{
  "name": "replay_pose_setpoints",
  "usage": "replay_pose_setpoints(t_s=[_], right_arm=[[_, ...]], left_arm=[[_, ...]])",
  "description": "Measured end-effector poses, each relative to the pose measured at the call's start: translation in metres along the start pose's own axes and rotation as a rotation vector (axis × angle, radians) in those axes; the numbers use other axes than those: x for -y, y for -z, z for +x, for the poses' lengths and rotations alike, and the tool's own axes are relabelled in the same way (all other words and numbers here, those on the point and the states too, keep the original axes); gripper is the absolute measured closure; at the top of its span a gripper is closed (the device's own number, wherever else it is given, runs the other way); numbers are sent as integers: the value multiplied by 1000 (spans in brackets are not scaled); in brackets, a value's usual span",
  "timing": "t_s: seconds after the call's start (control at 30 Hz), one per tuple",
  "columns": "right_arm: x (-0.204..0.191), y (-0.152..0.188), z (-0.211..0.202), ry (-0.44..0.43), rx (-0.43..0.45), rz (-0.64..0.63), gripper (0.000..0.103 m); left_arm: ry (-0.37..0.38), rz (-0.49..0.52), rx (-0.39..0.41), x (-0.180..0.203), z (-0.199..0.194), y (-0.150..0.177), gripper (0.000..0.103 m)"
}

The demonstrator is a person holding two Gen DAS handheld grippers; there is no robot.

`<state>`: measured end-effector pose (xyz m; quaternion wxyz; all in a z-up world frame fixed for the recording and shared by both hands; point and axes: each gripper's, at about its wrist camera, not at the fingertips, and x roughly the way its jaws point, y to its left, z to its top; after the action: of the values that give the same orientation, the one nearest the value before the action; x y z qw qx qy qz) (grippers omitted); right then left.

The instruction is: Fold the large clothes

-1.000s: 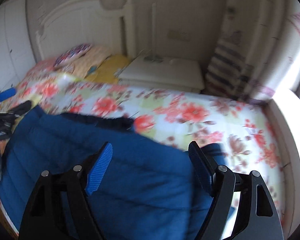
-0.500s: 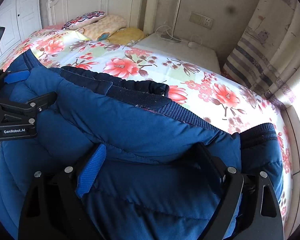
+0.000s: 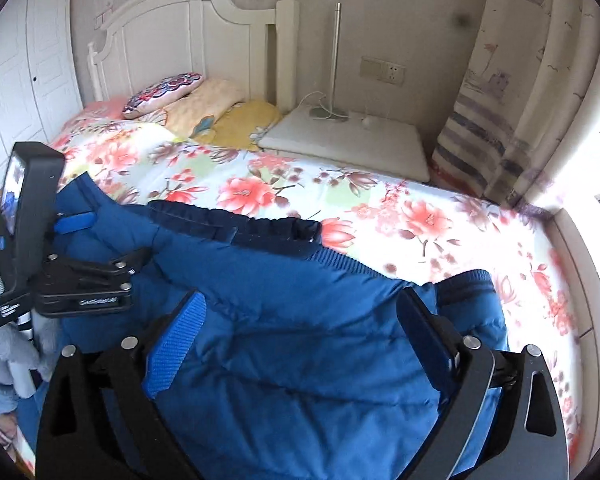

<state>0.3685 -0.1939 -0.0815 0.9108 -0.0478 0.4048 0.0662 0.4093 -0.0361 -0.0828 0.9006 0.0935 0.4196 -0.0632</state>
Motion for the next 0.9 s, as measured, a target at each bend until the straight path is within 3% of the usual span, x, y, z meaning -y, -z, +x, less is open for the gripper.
replay_pose_setpoints(t_s=[0.07, 0.23, 0.3, 0.37, 0.43, 0.47, 0.53, 0.67, 0.8, 0.9], right_arm=[[-13, 10, 39, -22, -128, -47, 7], [-16, 7, 39, -3, -144, -61, 7], [-3, 3, 27, 27, -115, -21, 11], [23, -1, 11, 122, -45, 53, 11], [53, 3, 10, 148, -39, 150, 10], [69, 6, 17, 135, -66, 189, 10], [98, 19, 34, -12, -120, 324, 9], [85, 16, 29, 38, -101, 261, 9], [83, 24, -18, -94, -5, 253, 10], [88, 48, -69, -125, 72, 196, 9]], left_arm=[[-1, 2, 1, -1, 0, 0, 2], [-7, -1, 1, 0, 1, 0, 2], [-10, 1, 4, 1, 0, 0, 2], [-8, 0, 2, 0, 1, 0, 2], [-9, 0, 6, 1, 0, 0, 2], [-10, 1, 6, 1, 0, 0, 2], [-3, -2, 5, 1, -1, 1, 2], [-9, -2, 10, 1, -3, 1, 2], [-5, -26, 50, -6, -16, 2, 3], [80, -104, 108, -35, -63, 18, 3]])
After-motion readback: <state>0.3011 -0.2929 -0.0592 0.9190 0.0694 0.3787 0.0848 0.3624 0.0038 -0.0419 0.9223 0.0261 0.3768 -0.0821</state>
